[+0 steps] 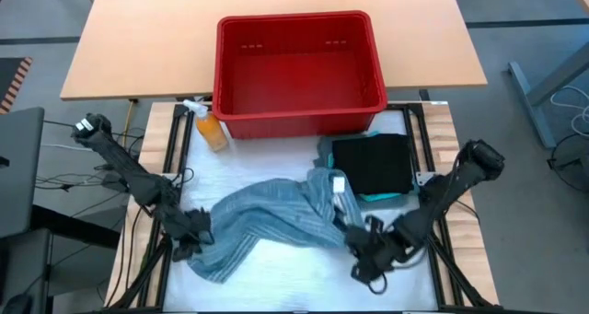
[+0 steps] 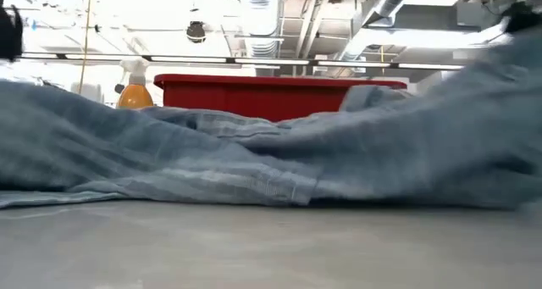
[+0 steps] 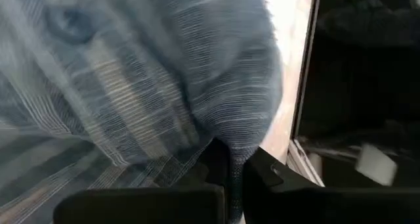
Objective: Fold Laundry from Bin
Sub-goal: Fold the blue patterned polo
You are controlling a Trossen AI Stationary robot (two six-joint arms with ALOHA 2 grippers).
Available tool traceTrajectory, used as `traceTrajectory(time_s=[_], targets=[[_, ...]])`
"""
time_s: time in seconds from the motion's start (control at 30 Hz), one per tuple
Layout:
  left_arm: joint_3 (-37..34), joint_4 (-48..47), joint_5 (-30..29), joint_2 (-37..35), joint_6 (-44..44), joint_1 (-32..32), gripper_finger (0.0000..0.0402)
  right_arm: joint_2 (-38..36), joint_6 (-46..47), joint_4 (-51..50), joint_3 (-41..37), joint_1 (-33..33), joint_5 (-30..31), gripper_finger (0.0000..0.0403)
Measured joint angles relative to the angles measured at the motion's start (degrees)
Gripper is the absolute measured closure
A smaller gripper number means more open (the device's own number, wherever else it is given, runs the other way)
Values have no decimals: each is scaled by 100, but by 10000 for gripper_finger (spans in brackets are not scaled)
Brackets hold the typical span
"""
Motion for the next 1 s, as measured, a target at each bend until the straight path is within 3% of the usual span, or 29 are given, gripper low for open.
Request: traceTrajectory(time_s=[0.1, 0.2, 0.5, 0.73, 0.87, 1.0], targets=[[-551, 1168, 272, 497, -285, -26, 401, 1, 511, 1109, -685, 388, -3, 384], [-780, 1737, 526, 959, -539, -22, 399, 1, 1026, 1819, -1171, 651, -23, 384], [-802, 2262, 1138, 1762, -1007, -143, 386, -2, 1336, 1947, -1581, 674, 387, 355], [-802, 3102, 1358, 2249, -1314, -323, 394, -194, -267, 1824, -888, 369, 302, 304], [-795, 3195, 1272, 2476, -1315, -323, 392, -365, -1649, 1719, -434, 102, 1016, 279], [-793, 3537, 1164, 2620, -1179, -326, 379, -414, -1966, 1244, -199, -766, 1231, 256]])
